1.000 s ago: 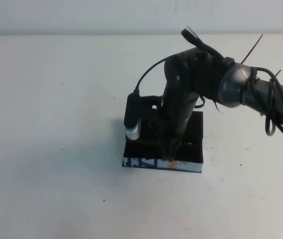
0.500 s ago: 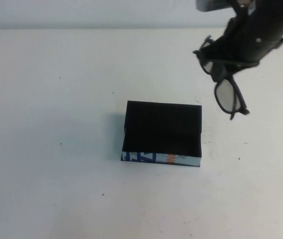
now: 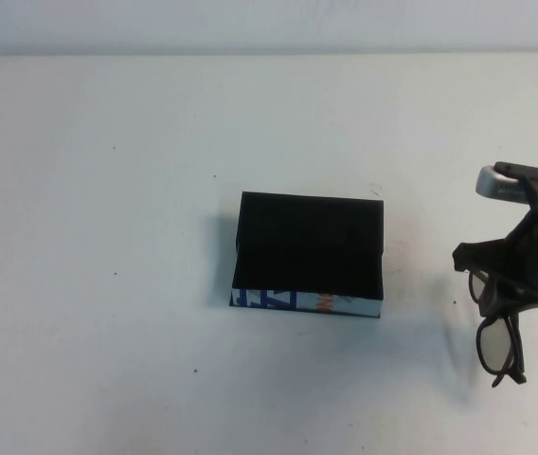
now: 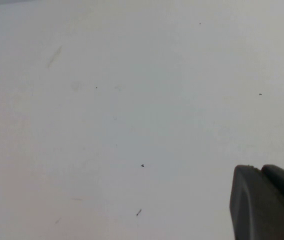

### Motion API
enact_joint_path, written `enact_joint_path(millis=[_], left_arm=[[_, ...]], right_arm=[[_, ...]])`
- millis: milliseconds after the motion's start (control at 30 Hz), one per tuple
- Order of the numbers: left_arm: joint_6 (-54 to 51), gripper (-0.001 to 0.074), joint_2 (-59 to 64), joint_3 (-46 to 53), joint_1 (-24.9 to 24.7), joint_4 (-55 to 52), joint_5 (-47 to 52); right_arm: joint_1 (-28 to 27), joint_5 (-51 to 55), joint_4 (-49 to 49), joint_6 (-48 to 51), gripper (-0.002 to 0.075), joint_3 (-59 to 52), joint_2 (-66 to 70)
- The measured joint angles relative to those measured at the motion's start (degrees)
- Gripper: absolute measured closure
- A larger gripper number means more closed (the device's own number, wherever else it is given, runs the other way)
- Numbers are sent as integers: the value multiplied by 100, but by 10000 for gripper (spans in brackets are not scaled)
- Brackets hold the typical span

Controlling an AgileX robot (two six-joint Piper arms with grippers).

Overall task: Take glasses out of glasses case
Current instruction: Place the glasses on the table

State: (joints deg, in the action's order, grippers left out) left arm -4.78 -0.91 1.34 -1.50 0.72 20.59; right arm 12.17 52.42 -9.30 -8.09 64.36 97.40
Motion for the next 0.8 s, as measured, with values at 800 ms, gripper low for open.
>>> enact_joint_path(millis=[800], left_arm=[[0, 740, 0, 0, 0, 0, 0]], right_arm=[[-72, -321, 162, 241, 404, 127, 298]])
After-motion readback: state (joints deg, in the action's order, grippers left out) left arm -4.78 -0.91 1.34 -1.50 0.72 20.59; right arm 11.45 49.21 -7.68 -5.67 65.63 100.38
